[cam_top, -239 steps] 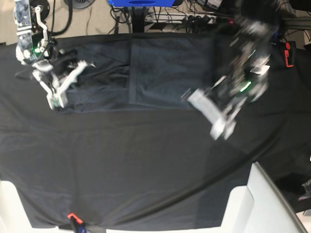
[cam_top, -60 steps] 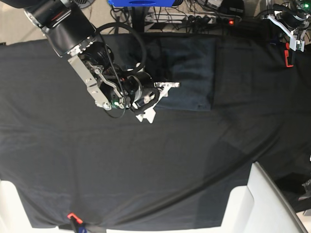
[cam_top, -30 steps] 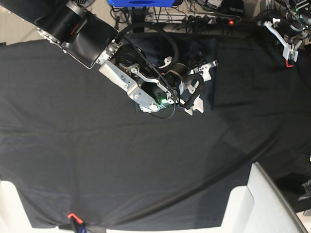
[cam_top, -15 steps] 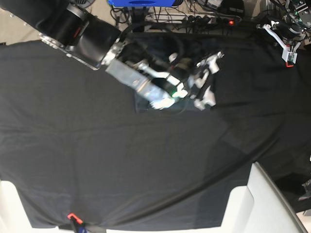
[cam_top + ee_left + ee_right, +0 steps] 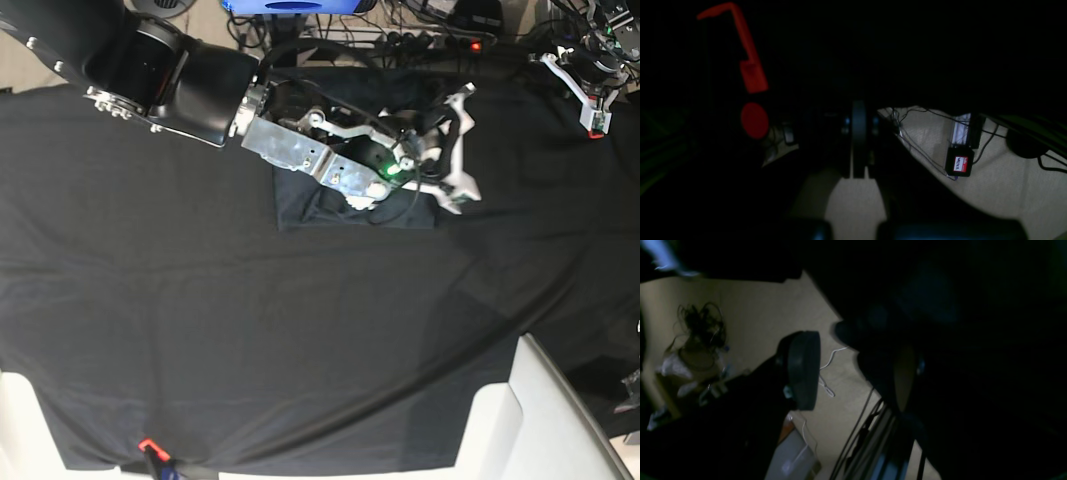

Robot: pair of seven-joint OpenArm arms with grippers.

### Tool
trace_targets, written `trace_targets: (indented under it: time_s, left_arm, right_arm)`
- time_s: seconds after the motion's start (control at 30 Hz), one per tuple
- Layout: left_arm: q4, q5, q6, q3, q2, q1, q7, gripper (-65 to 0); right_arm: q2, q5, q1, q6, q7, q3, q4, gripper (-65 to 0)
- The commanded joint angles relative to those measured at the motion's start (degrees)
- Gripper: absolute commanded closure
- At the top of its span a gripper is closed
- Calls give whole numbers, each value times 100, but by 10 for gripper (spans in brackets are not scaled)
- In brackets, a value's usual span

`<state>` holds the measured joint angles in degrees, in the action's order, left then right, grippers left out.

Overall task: Fold the T-shirt properly
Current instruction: 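Press the stacked fold flat with the right gripper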

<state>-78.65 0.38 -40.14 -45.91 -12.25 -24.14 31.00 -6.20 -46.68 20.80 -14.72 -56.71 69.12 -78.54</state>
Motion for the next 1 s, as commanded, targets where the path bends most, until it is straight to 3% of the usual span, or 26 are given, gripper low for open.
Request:
trace_targets:
  time_s: [0.0, 0.03, 0.2, 0.33, 0.43, 0.57, 0.77, 0.97]
  left_arm:
    - [-69, -34, 14, -38, -133, -34, -63, 0]
    - [-69, -69, 14, -38, -186, -34, -63, 0]
    - [-60, -78, 14, -90, -274, -52, -63, 0]
    - [-122, -78, 14, -90, -291, -78, -72, 0]
    - [-122, -87, 14, -55, -283, -61, -81, 0]
    - [-174, -254, 14, -46, -256, -61, -81, 0]
    - [-596, -1669, 14, -99, -300, -535, -81, 0]
    - [-667, -1775, 14, -108, -300, -667, -81, 0]
  right_arm:
    - [0, -49, 140, 8, -57, -86, -317, -321]
    - [79, -49, 140, -71, -171, -244, -581, -321]
    - [826, -40, -141, -1187, -830, -1519, -1979, -321]
    - [1389, -40, -194, -1293, -795, -2046, -2313, -321]
    - [1547, -31, -168, -1293, -663, -2099, -2242, -321]
    - [1389, -31, 52, -1275, -487, -1932, -1803, -321]
    - [800, -23, 949, -1284, 49, -411, -352, -321]
    - [220, 153, 1265, -1293, 480, 169, 958, -321]
